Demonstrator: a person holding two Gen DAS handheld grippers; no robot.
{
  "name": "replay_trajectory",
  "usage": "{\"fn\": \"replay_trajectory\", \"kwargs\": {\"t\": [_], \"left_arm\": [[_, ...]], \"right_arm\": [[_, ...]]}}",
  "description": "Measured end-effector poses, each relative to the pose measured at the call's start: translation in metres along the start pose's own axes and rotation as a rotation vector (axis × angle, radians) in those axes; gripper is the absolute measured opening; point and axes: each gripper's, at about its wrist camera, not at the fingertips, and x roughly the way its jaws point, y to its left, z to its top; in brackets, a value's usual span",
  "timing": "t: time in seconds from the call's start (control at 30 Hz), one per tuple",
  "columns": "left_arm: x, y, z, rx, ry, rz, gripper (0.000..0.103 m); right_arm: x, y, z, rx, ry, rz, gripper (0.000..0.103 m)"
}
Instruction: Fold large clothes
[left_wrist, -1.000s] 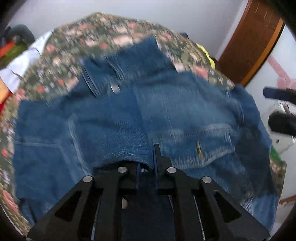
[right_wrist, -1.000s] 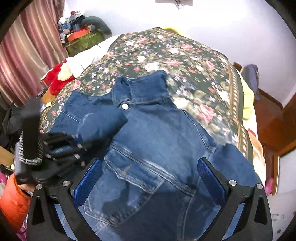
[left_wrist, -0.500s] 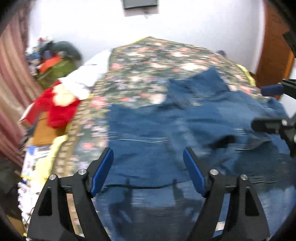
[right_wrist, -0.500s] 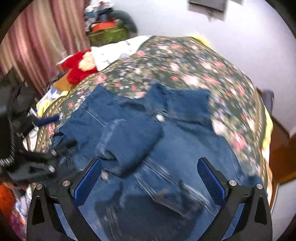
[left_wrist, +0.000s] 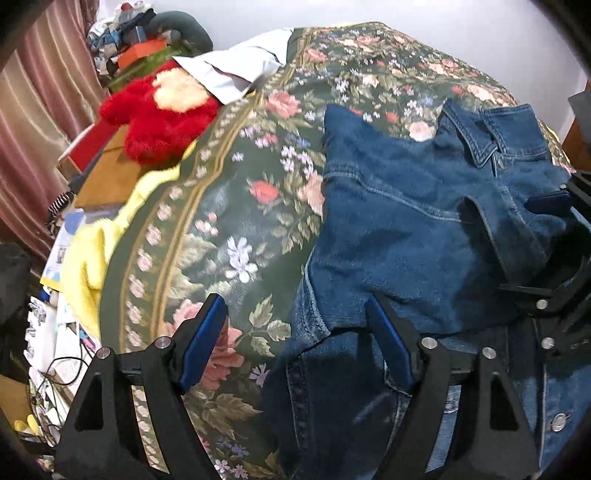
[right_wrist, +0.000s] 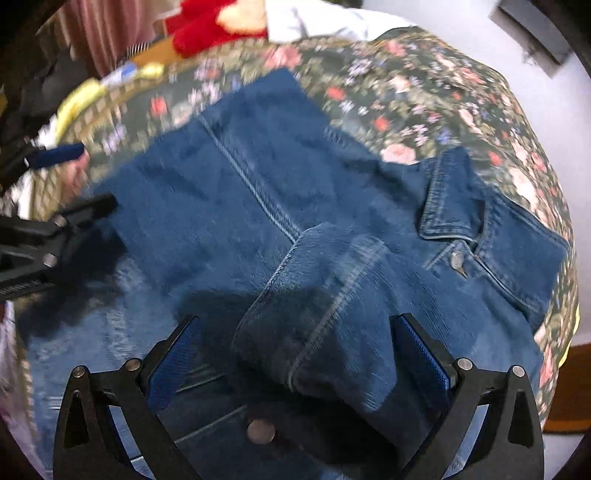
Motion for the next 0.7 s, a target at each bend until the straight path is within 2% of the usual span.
{"fn": "replay_trajectory", "kwargs": {"t": [0.17,0.23,0.27,0.33,0.37,0.4,0.5,0.7], "left_arm": [[0.008,-0.002,0.001,-0.007,-0.008,-0.004,0.080],[0.011,-0.003,0.002,0.000,-0.011,0.008,0.081],[0.012,-0.005,0.003,0.006,-0.013,0.015,0.082],[0.014,-0.008,0.003,0.018,-0.013,0.030,0.083],[0.015,-0.009,0.002,0.025,-0.011,0.040,0.083],[0.015,-0.009,0.002,0.028,-0.011,0.044,0.083],[0.016,-0.010,0.003,0.030,-0.008,0.047,0.083],[0.017,-0.011,0.005,0.024,0.012,0.056,0.083]], "right_arm": [[0.023,0.008,-0.006,-0.081,0.032,-0.072,0.090],[0.017,0.007,-0.007,-0.081,0.007,-0.063,0.073],[0.015,0.004,-0.008,-0.073,0.000,-0.053,0.069],[0.005,-0.002,-0.009,-0.042,-0.026,-0.038,0.045],[0.001,-0.005,-0.010,-0.033,-0.032,-0.026,0.037],[-0.003,-0.007,-0.009,-0.019,-0.035,-0.014,0.023],[-0.024,-0.031,-0.013,0.094,-0.064,0.074,0.014],[-0.079,-0.072,-0.032,0.226,-0.195,0.017,0.013]]}}
